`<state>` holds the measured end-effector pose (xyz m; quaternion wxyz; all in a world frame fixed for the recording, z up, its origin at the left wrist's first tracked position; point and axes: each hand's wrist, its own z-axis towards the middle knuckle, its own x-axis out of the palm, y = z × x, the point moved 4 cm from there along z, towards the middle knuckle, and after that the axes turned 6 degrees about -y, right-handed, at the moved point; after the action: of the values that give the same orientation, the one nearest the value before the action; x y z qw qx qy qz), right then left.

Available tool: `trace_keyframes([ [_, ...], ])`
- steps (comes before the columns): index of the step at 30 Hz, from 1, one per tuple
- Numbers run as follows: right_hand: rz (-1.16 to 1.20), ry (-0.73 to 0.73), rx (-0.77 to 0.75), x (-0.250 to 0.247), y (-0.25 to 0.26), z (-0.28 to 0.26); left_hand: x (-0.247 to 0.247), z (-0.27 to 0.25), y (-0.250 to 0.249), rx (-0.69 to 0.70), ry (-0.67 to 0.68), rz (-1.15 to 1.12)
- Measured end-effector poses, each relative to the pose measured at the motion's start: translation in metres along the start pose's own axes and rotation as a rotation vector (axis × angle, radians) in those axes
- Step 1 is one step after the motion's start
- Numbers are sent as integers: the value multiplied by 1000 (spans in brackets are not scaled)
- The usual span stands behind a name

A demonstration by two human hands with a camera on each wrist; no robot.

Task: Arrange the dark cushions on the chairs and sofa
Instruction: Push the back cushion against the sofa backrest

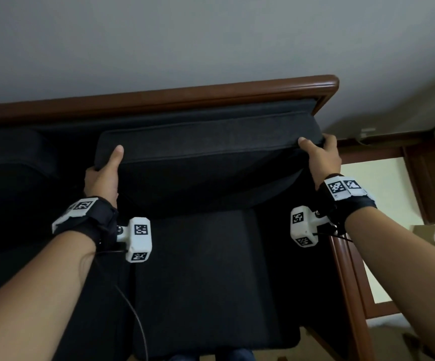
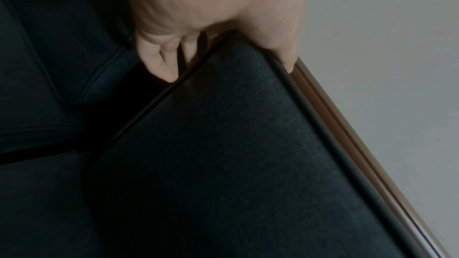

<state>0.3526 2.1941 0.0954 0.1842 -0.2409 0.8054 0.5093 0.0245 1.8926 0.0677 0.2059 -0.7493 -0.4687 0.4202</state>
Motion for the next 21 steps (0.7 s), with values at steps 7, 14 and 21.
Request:
trace_keyframes([
  [7, -140, -5, -90, 3, 6, -10, -14, 8, -14, 108, -10, -23],
  [14, -52, 36, -33, 15, -1, -13, -28, 15, -9, 197, -32, -1],
  [21, 7, 115, 54, 23, -8, -9, -28, 29, -1, 223, -14, 60],
])
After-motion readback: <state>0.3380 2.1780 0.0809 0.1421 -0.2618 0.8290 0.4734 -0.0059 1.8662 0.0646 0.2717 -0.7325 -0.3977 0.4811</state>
